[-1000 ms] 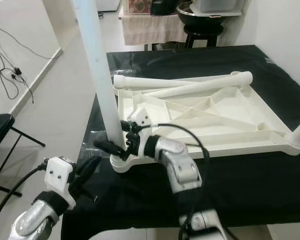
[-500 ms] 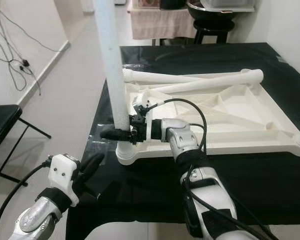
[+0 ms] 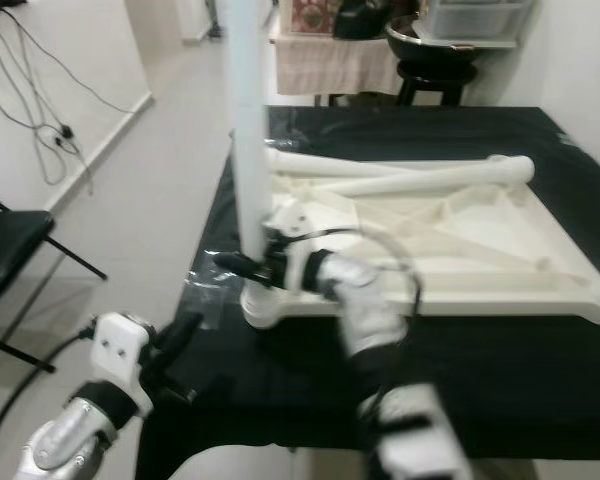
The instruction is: Building children table
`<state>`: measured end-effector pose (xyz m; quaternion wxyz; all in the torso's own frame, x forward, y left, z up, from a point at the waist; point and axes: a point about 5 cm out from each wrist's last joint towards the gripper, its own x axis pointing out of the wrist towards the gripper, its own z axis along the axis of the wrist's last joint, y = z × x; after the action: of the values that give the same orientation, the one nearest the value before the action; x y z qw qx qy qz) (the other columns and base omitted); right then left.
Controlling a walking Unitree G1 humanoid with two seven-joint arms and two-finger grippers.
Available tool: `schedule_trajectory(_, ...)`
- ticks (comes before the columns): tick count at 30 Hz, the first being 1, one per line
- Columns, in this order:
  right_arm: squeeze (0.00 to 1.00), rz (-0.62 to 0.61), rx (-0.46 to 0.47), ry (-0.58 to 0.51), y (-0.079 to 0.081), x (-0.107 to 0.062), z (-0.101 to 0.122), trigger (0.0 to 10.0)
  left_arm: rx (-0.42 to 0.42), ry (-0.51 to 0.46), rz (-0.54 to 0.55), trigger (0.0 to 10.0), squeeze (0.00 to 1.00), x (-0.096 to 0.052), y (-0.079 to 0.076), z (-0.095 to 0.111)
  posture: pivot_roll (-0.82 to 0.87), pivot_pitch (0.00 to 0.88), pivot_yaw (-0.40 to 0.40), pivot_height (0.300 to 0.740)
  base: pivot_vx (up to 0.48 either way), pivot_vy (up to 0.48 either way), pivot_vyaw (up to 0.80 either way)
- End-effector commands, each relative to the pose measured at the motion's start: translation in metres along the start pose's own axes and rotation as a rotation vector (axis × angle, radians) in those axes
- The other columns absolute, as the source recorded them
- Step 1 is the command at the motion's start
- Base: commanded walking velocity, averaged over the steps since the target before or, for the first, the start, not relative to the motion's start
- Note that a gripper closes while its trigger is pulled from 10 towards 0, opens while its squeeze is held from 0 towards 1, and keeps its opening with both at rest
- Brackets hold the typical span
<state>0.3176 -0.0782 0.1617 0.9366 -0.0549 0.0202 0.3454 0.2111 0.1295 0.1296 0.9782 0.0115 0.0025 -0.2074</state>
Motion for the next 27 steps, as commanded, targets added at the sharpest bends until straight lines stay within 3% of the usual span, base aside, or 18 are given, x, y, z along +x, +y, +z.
schedule_trajectory(1, 0.0, -0.098, 0.009, 0.224, -0.005, -0.013, -0.037, 0.0, 0.004, 0.022, 0.0, 10.0, 0.0, -0.003, 0.003, -0.002, 0.05, 0.117, 0.016, 0.74, 0.0, 0.0, 0.0)
schedule_trajectory(2, 0.0, -0.041, -0.042, 0.181, -0.003, -0.007, -0.029, 0.0, 0.0, 0.024, -0.004, 10.0, 0.0, -0.002, 0.004, -0.003, 0.03, 0.101, 0.03, 0.74, 0.0, 0.0, 0.0)
schedule_trajectory(8, 0.0, -0.006, -0.059, 0.193, -0.003, -0.002, -0.032, 0.0, 0.005, 0.022, -0.002, 10.0, 0.0, -0.001, 0.005, -0.002, 0.04, 0.099, 0.021, 0.74, 0.0, 0.0, 0.0)
schedule_trajectory(9, 0.0, 0.032, -0.062, 0.168, -0.001, 0.0, -0.029, 10.0, 0.01, 0.02, 0.004, 10.0, 0.0, -0.001, 0.005, -0.002, 0.04, 0.098, 0.019, 0.74, 0.0, 0.0, 0.0)
schedule_trajectory(10, 0.0, 0.032, -0.062, 0.168, -0.001, 0.0, -0.029, 10.0, 0.01, 0.02, 0.004, 10.0, 0.0, -0.001, 0.005, -0.002, 0.04, 0.098, 0.019, 0.74, 0.0, 0.0, 0.0)
schedule_trajectory(11, 0.71, 0.068, -0.04, 0.139, -0.001, 0.003, -0.026, 10.0, 0.012, 0.018, 0.009, 10.0, 0.0, -0.001, 0.005, -0.002, 0.04, 0.098, 0.019, 0.74, 0.0, 0.0, 0.0)
schedule_trajectory(13, 0.71, 0.089, -0.021, 0.117, -0.002, 0.004, -0.023, 10.0, 0.013, 0.017, 0.012, 10.0, 0.0, 0.0, 0.005, -0.002, 0.03, 0.094, 0.019, 0.74, 0.0, 0.0, 0.0)
schedule_trajectory(14, 1.0, 0.15, 0.018, 0.087, 0.001, 0.006, -0.017, 10.0, 0.011, 0.017, 0.011, 10.0, 0.0, 0.0, 0.005, -0.002, 0.03, 0.092, 0.02, 0.74, 0.0, 0.0, 0.0)
schedule_trajectory(15, 1.0, 0.224, 0.014, 0.022, -0.001, 0.01, -0.006, 10.0, 0.008, 0.017, 0.008, 10.0, 0.0, 0.001, 0.004, -0.002, 0.04, 0.088, 0.022, 0.74, 0.0, 0.0, 0.0)
schedule_trajectory(17, 1.0, 0.224, 0.014, 0.022, -0.001, 0.01, -0.006, 10.0, 0.008, 0.017, 0.008, 10.0, 0.0, 0.001, 0.004, -0.002, 0.04, 0.088, 0.022, 0.74, 0.0, 0.0, 0.0)
schedule_trajectory(19, 1.0, 0.42, -0.002, -0.067, -0.006, 0.013, 0.018, 10.0, 0.006, 0.017, 0.0, 10.0, 0.0, 0.002, 0.003, -0.002, 0.04, 0.084, 0.026, 0.74, 0.0, 0.0, 0.0)
schedule_trajectory(20, 0.0, 0.569, -0.031, -0.062, -0.008, 0.012, 0.023, 10.0, 0.007, 0.016, -0.004, 10.0, 0.0, 0.003, 0.002, -0.002, 0.04, 0.081, 0.031, 0.74, 0.0, 0.0, 0.0)
schedule_trajectory(21, 0.0, 0.673, -0.068, -0.048, -0.01, 0.01, 0.025, 10.0, 0.008, 0.016, -0.008, 10.0, 0.0, 0.004, 0.001, -0.002, 0.04, 0.078, 0.037, 0.74, 0.0, 0.0, 0.0)
schedule_trajectory(24, 0.0, 0.77, -0.065, -0.017, -0.016, 0.013, 0.028, 10.0, 0.013, 0.016, -0.023, 10.0, 0.0, 0.005, -0.001, -0.001, 0.04, 0.078, 0.041, 0.74, 0.0, 0.0, 0.0)
schedule_trajectory(27, 0.0, 0.764, -0.029, -0.025, -0.022, 0.024, 0.036, 10.0, 0.012, 0.017, -0.037, 10.0, 0.0, 0.005, -0.003, -0.001, 0.04, 0.079, 0.043, 0.74, 0.0, 0.0, 0.0)
